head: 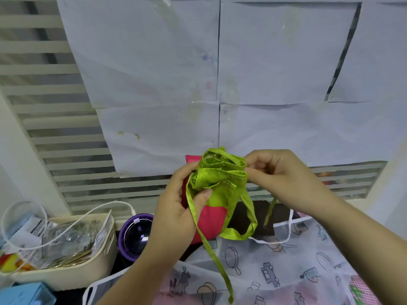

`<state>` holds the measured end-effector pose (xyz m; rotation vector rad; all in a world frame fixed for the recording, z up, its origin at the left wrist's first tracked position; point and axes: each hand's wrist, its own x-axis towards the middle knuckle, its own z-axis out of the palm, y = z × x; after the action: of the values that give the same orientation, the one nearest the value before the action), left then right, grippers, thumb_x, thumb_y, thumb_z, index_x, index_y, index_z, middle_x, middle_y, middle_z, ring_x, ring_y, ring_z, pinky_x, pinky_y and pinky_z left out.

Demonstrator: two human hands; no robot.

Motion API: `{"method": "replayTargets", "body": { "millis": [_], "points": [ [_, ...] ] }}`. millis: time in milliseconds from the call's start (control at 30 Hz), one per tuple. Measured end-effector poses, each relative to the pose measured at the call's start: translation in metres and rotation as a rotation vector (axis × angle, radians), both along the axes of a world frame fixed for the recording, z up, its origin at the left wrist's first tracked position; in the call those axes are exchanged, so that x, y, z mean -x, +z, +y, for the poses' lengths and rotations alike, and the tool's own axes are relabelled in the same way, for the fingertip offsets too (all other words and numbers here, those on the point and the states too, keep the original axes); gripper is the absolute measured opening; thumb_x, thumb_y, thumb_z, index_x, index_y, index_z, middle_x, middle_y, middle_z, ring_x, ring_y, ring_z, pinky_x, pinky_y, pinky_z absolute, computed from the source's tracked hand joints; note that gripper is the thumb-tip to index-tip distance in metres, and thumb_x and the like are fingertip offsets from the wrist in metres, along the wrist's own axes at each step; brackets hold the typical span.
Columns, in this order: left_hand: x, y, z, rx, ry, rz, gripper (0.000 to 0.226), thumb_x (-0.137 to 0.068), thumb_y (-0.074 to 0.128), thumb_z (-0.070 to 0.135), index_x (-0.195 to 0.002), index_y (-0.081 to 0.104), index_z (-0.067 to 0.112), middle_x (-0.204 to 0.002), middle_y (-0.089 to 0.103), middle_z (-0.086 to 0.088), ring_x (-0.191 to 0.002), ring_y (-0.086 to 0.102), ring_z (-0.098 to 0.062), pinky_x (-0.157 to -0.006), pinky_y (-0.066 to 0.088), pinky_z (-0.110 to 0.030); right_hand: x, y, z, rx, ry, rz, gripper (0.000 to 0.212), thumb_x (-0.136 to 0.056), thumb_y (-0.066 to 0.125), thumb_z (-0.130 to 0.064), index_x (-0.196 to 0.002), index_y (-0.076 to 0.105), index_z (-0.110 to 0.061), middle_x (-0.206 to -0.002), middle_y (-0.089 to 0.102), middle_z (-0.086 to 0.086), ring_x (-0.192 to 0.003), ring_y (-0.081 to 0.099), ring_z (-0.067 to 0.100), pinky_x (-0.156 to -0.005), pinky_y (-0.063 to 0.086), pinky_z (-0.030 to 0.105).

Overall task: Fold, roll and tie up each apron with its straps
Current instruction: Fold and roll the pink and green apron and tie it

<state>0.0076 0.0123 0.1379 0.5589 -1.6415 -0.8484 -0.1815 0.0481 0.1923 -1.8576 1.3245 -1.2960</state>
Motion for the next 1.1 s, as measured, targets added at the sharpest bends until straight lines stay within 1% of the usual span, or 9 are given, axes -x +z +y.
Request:
{"method": "replayTargets", "body": {
  "millis": [233, 333, 467, 567, 633, 733, 833, 967, 1100],
  "points": [
    [0.002, 0.006, -0.01, -0.241, -0.067, 0.178, 0.033, -0.076, 0.062, 0.015, -0.107, 0.06, 0.026, -0.098, 0.072, 0.006, -0.093, 0.068, -0.014, -0.081, 0.057, -0.031, -0.009, -0.019, 0.0, -0.034, -0.02, 0.223, 0.025, -0.09, 0.063, -0.011, -0.076, 0.064, -0.032, -0.064, 0.064, -0.016, -0.061, 0.055, -0.003, -0.061, 0.042, 0.015],
    [0.003, 0.007, -0.01, -0.315, -0.127, 0.218, 0.033, -0.076, 0.063, 0.014, -0.108, 0.061, 0.019, -0.098, 0.073, 0.0, -0.092, 0.069, -0.02, -0.078, 0.058, -0.037, -0.008, -0.024, -0.002, -0.034, -0.044, 0.25, 0.021, -0.09, 0.064, -0.016, -0.078, 0.065, -0.034, -0.065, 0.062, -0.019, -0.062, 0.054, 0.013, -0.062, 0.043, 0.027],
    [0.004, 0.007, -0.01, -0.438, -0.214, 0.336, 0.031, -0.073, 0.06, 0.01, -0.104, 0.059, 0.014, -0.084, 0.073, 0.002, -0.075, 0.07, -0.015, -0.062, 0.058, -0.029, -0.009, -0.026, -0.003, -0.011, -0.022, 0.366, 0.02, -0.088, 0.062, -0.027, -0.075, 0.059, -0.042, -0.066, 0.06, -0.024, -0.059, 0.052, 0.023, -0.058, 0.042, 0.032],
    [0.001, 0.002, -0.011, -0.454, -0.202, 0.312, 0.031, -0.074, 0.06, 0.011, -0.105, 0.059, 0.015, -0.083, 0.073, 0.004, -0.075, 0.07, -0.015, -0.063, 0.058, -0.028, -0.007, -0.028, -0.001, 0.004, 0.019, 0.544, 0.013, -0.09, 0.058, -0.032, -0.082, 0.064, -0.04, -0.069, 0.06, -0.021, -0.064, 0.056, 0.003, -0.058, 0.038, 0.013],
    [-0.002, -0.002, -0.012, -0.456, -0.183, 0.29, 0.034, -0.075, 0.062, 0.013, -0.109, 0.06, 0.016, -0.089, 0.073, 0.003, -0.081, 0.07, -0.017, -0.068, 0.059, -0.031, -0.004, -0.032, 0.0, 0.055, -0.019, 0.634, 0.023, -0.088, 0.051, -0.044, -0.09, 0.07, -0.031, -0.079, 0.059, -0.022, -0.077, 0.056, -0.004, -0.067, 0.04, 0.011],
    [-0.004, -0.005, -0.015, -0.422, -0.154, 0.236, 0.035, -0.076, 0.064, 0.016, -0.111, 0.06, 0.017, -0.096, 0.073, 0.002, -0.09, 0.07, -0.019, -0.072, 0.058, -0.031, -0.001, -0.031, 0.002, 0.067, -0.101, 0.462, 0.046, -0.081, 0.041, -0.06, -0.11, 0.066, -0.034, -0.102, 0.056, -0.02, -0.086, 0.055, -0.009, -0.077, 0.041, 0.011],
    [0.001, -0.006, -0.015, -0.403, -0.159, 0.2, 0.033, -0.078, 0.064, 0.016, -0.11, 0.061, 0.018, -0.099, 0.073, 0.001, -0.092, 0.07, -0.018, -0.072, 0.056, -0.026, -0.009, -0.025, -0.002, -0.164, -0.012, 0.129, 0.073, -0.072, 0.056, -0.07, -0.135, 0.049, -0.033, -0.126, 0.056, -0.021, -0.104, 0.056, -0.01, -0.09, 0.045, 0.015],
    [0.013, -0.008, -0.012, -0.424, -0.182, 0.162, 0.032, -0.075, 0.065, 0.02, -0.106, 0.062, 0.022, -0.096, 0.073, 0.003, -0.093, 0.069, -0.016, -0.079, 0.055, -0.032, -0.025, -0.033, -0.014, -0.322, 0.148, -0.01, 0.041, -0.08, 0.066, -0.042, -0.117, 0.064, -0.026, -0.11, 0.071, -0.008, -0.103, 0.066, 0.005, -0.089, 0.052, 0.025],
    [0.012, -0.012, -0.015, -0.457, -0.176, 0.148, 0.032, -0.075, 0.065, 0.021, -0.106, 0.063, 0.022, -0.101, 0.072, -0.001, -0.098, 0.068, -0.021, -0.086, 0.053, -0.04, -0.026, -0.045, -0.015, -0.28, 0.086, -0.056, 0.029, -0.084, 0.06, -0.041, -0.103, 0.071, -0.022, -0.099, 0.074, -0.005, -0.094, 0.069, 0.01, -0.083, 0.054, 0.025]
  ]
}}
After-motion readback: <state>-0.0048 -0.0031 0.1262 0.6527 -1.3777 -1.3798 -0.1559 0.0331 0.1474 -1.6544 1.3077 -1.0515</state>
